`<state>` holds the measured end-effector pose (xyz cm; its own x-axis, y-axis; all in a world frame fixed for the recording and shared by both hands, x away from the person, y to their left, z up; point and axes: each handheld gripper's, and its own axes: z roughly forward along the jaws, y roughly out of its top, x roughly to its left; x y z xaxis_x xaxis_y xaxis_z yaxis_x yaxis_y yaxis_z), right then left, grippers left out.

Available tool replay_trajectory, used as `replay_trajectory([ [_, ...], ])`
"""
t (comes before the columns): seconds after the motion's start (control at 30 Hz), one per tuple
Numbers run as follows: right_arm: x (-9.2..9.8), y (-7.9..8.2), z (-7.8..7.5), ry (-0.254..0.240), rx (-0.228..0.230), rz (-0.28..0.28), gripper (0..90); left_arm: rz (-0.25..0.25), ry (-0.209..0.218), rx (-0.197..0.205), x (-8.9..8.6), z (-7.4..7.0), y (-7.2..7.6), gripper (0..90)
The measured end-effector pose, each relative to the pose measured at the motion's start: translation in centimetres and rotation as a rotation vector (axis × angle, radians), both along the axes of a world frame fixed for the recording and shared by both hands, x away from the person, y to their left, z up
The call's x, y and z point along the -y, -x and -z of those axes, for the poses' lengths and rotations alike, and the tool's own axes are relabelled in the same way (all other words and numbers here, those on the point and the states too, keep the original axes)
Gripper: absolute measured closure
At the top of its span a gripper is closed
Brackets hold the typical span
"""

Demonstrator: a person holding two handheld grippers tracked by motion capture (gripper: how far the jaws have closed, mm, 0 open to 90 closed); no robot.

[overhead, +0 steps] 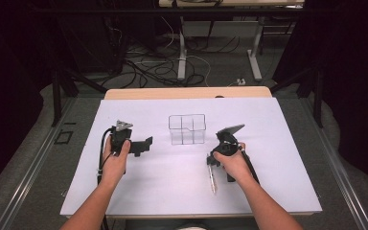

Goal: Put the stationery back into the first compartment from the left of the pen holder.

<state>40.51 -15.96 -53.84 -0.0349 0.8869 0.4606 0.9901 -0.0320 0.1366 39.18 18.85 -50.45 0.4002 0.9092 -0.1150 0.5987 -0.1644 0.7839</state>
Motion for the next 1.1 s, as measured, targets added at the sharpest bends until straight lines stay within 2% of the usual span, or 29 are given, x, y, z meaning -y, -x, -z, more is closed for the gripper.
replay_trajectory([
  [0.03,0.2,0.0,0.1,0.004,0.014,-0.023,80.6,0.0,0.0,0.0,0.0,0.0,0.0,0.5],
  [0.13,0.3,0.0,-0.2,-0.007,0.008,-0.002,80.7,-0.002,0.006,-0.004,0.0,0.0,0.0,0.4],
  [0.27,0.7,0.0,-0.6,-0.02,0.041,-0.007,80.7,0.001,0.004,-0.005,0.0,0.0,0.0,0.5],
  [0.37,1.0,-0.2,-1.2,-0.016,0.043,-0.009,80.7,0.001,0.004,-0.005,0.0,0.0,0.0,0.4],
  [0.4,1.0,-0.2,-1.3,-0.022,0.055,0.005,80.7,0.002,0.003,-0.006,0.0,0.0,0.0,0.5],
  [0.47,1.2,-0.3,-1.7,-0.029,0.051,0.015,80.7,-0.002,0.003,-0.002,0.1,0.0,0.0,0.5],
  [0.6,1.6,-0.5,-2.1,-0.019,0.066,0.011,80.6,-0.001,-0.001,0.0,0.1,0.1,0.0,0.5],
  [0.63,1.7,-0.6,-2.0,-0.013,0.083,0.012,80.7,-0.001,-0.003,0.001,0.0,0.1,0.0,0.5],
  [0.73,1.9,-0.8,-2.4,-0.006,0.084,0.022,80.7,-0.001,0.002,-0.002,0.1,0.1,0.0,0.7],
  [0.8,2.1,-0.9,-2.6,-0.01,0.106,0.028,80.7,-0.001,0.003,-0.007,0.0,0.1,0.0,0.7],
  [0.83,2.1,-0.9,-2.6,-0.043,0.128,0.041,80.7,-0.001,0.002,-0.007,0.0,0.1,-0.1,0.7],
  [0.93,2.4,-0.9,-2.9,-0.037,0.145,0.041,80.7,-0.001,0.003,-0.007,0.0,0.1,-0.1,0.7],
  [0.97,2.5,-0.9,-2.8,-0.054,0.182,0.04,80.7,-0.001,0.003,-0.007,0.0,0.1,-0.1,0.7],
  [1.0,2.5,-1.0,-3.0,-0.055,0.177,0.041,80.7,-0.001,0.004,-0.007,0.0,0.1,-0.1,0.7],
  [1.1,2.6,-0.9,-3.4,-0.061,0.211,0.042,80.7,-0.002,0.004,-0.008,0.0,0.1,-0.1,0.7],
])
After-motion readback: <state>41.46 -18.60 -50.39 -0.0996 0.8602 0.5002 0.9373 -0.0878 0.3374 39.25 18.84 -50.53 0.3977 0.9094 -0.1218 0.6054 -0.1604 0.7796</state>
